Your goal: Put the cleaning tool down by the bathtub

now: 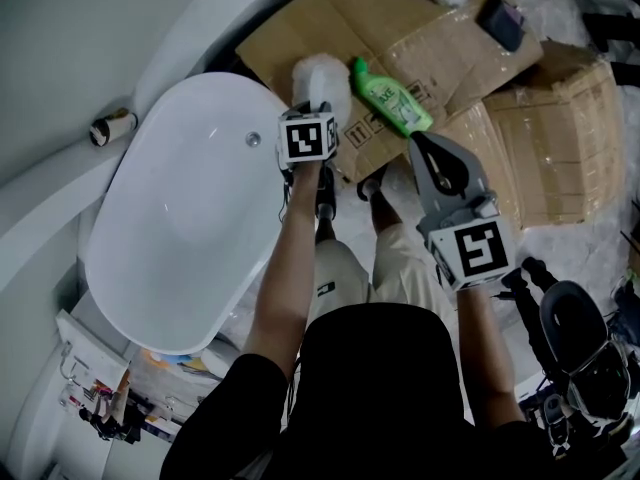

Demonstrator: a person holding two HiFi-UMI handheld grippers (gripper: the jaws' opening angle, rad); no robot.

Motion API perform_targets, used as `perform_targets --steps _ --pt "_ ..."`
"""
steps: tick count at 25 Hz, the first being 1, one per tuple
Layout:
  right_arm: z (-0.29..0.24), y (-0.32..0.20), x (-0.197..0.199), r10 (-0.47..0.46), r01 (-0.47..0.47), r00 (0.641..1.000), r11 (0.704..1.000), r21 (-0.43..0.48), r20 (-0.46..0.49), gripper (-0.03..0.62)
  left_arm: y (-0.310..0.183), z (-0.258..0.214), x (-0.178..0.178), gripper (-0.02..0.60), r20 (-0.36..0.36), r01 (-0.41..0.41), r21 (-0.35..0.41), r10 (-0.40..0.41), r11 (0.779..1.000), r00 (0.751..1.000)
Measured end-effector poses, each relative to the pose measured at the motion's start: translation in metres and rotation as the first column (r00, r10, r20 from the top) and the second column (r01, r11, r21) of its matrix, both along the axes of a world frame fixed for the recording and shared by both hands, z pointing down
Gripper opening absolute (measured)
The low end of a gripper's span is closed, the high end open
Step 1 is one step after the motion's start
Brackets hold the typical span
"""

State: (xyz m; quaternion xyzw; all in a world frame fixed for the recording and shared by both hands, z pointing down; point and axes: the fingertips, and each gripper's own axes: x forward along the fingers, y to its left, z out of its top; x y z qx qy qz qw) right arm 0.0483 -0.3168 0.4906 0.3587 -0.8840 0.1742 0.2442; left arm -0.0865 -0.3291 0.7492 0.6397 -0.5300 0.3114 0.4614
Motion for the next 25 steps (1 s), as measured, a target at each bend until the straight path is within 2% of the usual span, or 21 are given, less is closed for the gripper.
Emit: perform_targets --steps 6,10,21,25 --pt "0.006 0.003 0.002 -0.002 0.002 1.000 1.000 -0.019 -0.006 0.009 0.000 0.009 0.004 0.095 0.017 -0.009 -0.001 0.009 1.000 1.000" --pt "0.010 0.003 0.004 0.003 -0.003 1.000 1.000 -0.023 -0.007 0.009 -0.008 0.007 0.007 0.095 0.034 -0.031 0.041 0.029 0.999 0.999" --pt "0.012 0.006 0.006 0.014 -0.014 1.000 0.999 -0.031 -0.005 0.009 0.000 0.013 0.010 0.095 0.043 -0.039 0.023 0.038 0.999 0.998" --pt "0.014 0.007 0.005 0.014 -0.014 1.000 0.999 -0.033 -0.006 0.009 0.002 0.015 0.011 0.098 0.026 -0.031 0.026 0.030 0.999 0.999"
